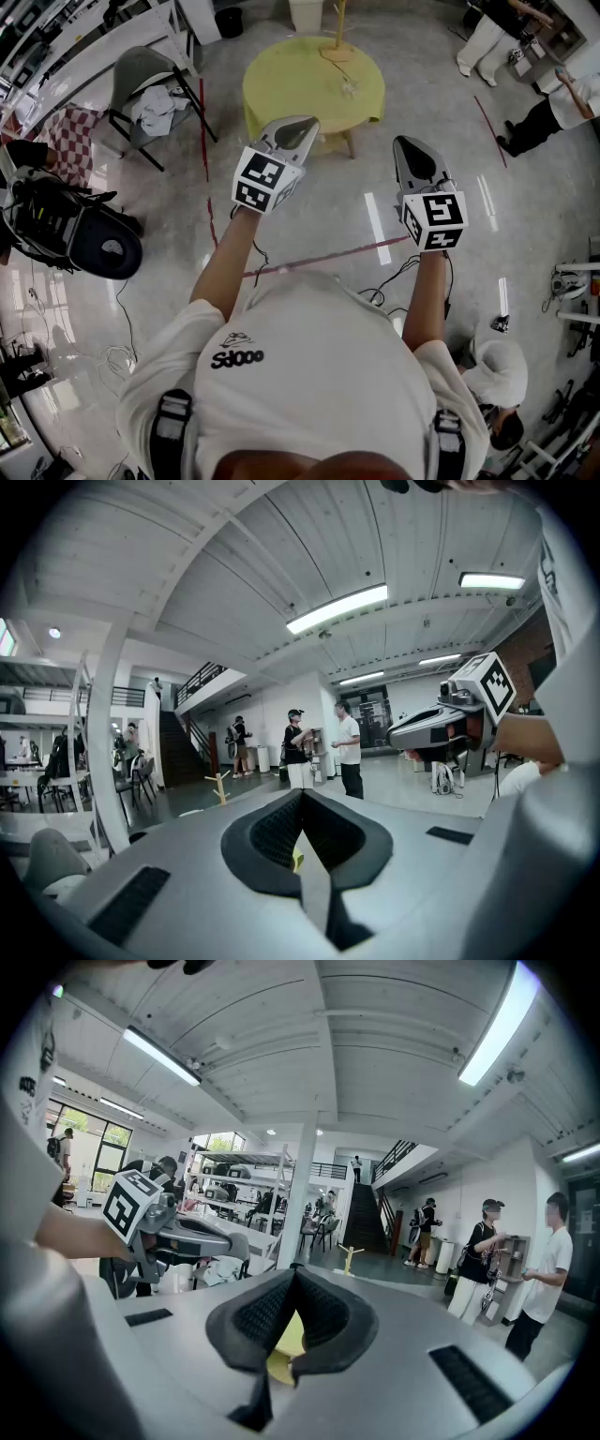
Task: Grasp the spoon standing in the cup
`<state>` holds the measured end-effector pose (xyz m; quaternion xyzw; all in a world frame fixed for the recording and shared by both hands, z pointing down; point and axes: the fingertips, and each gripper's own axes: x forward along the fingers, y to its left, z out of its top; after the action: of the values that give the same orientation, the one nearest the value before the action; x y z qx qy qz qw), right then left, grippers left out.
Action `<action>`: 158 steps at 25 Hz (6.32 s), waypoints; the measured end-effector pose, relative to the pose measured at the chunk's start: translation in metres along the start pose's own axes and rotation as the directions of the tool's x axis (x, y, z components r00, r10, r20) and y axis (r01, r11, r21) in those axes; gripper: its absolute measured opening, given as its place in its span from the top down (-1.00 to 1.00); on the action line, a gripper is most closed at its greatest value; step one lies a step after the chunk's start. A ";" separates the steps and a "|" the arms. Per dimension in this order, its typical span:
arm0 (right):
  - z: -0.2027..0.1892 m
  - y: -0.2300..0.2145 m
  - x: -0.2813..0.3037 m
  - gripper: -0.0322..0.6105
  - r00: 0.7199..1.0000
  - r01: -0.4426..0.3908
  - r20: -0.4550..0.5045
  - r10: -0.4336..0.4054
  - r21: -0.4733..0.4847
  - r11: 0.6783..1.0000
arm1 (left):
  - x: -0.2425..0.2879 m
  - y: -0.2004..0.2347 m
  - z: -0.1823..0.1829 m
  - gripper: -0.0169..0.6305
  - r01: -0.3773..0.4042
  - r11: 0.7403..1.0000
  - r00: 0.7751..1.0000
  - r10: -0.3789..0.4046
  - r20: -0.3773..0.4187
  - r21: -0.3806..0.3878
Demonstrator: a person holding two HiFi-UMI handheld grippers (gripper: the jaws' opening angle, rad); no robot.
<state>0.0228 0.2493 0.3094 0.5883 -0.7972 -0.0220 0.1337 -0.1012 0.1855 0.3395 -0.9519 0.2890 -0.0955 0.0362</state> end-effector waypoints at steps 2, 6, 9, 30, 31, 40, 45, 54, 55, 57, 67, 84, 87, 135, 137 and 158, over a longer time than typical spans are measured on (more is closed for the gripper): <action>0.002 -0.008 -0.002 0.84 1.000 -0.001 0.022 0.001 0.019 1.000 | 0.005 -0.001 0.002 0.87 -0.008 1.000 1.000 0.008 -0.003 -0.001; 0.001 -0.021 -0.013 0.84 0.999 -0.001 0.049 -0.001 0.042 0.999 | 0.011 -0.012 0.004 0.87 -0.019 1.000 1.000 0.019 -0.013 -0.001; -0.004 -0.026 -0.018 0.84 0.998 -0.025 0.052 0.023 0.043 0.999 | 0.015 -0.021 0.000 0.87 -0.037 0.999 0.999 0.037 -0.024 -0.006; -0.047 -0.086 0.039 0.84 0.995 -0.100 0.017 0.099 0.060 0.993 | 0.094 0.012 -0.026 0.87 -0.103 0.994 0.993 0.101 -0.060 -0.033; -0.048 -0.089 0.049 0.84 0.995 -0.097 0.013 0.096 0.062 0.993 | 0.101 0.021 -0.029 0.87 -0.100 0.994 0.993 0.098 -0.062 -0.037; -0.032 -0.119 0.155 0.84 0.996 -0.084 -0.006 0.085 0.064 0.994 | 0.177 0.112 -0.034 0.87 -0.038 0.999 0.997 0.036 -0.061 -0.037; -0.023 -0.142 0.217 0.84 0.998 -0.059 -0.028 0.061 0.077 0.995 | 0.224 0.165 -0.033 0.87 0.004 0.999 0.998 -0.007 -0.064 -0.048; -0.032 -0.181 0.303 0.84 0.997 0.014 -0.078 -0.004 0.138 0.990 | 0.292 0.231 -0.053 0.87 0.060 0.996 0.992 -0.068 -0.107 -0.070; -0.035 -0.183 0.310 0.84 0.996 0.018 -0.090 -0.005 0.137 0.990 | 0.298 0.237 -0.058 0.86 0.063 0.995 0.990 -0.072 -0.119 -0.077; -0.041 -0.188 0.324 0.84 0.994 0.024 -0.113 -0.009 0.131 0.991 | 0.309 0.248 -0.068 0.86 0.068 0.994 0.987 -0.080 -0.142 -0.087; -0.072 -0.230 0.361 0.84 0.988 -0.008 -0.149 0.030 0.142 0.990 | 0.363 0.256 -0.113 0.61 0.045 0.985 0.967 -0.084 -0.241 -0.164; -0.138 -0.249 0.409 0.84 0.952 -0.157 -0.233 0.200 0.191 0.969 | 0.400 0.260 -0.245 0.44 -0.177 0.912 0.885 -0.018 -0.466 -0.370; -0.148 -0.246 0.409 0.84 0.946 -0.162 -0.248 0.209 0.198 0.967 | 0.412 0.259 -0.255 0.43 -0.168 0.885 0.896 -0.046 -0.441 -0.434; -0.063 -0.301 0.347 0.84 0.988 0.073 -0.140 -0.071 0.008 0.997 | 0.411 0.249 -0.085 0.85 0.015 0.983 0.981 -0.051 -0.188 -0.185; -0.051 -0.303 0.348 0.84 0.989 0.081 -0.121 -0.083 -0.021 0.997 | 0.405 0.254 -0.065 0.85 0.006 0.988 0.988 -0.030 -0.153 -0.152; 0.034 -0.301 0.338 0.84 0.998 0.053 0.035 -0.049 -0.101 0.994 | 0.353 0.261 0.078 0.85 -0.088 0.993 0.992 0.080 0.094 0.081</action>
<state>0.2031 -0.1656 0.2824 0.6004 -0.7819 -0.0754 0.1500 0.0600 -0.2270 0.2879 -0.9398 0.3226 -0.0630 0.0939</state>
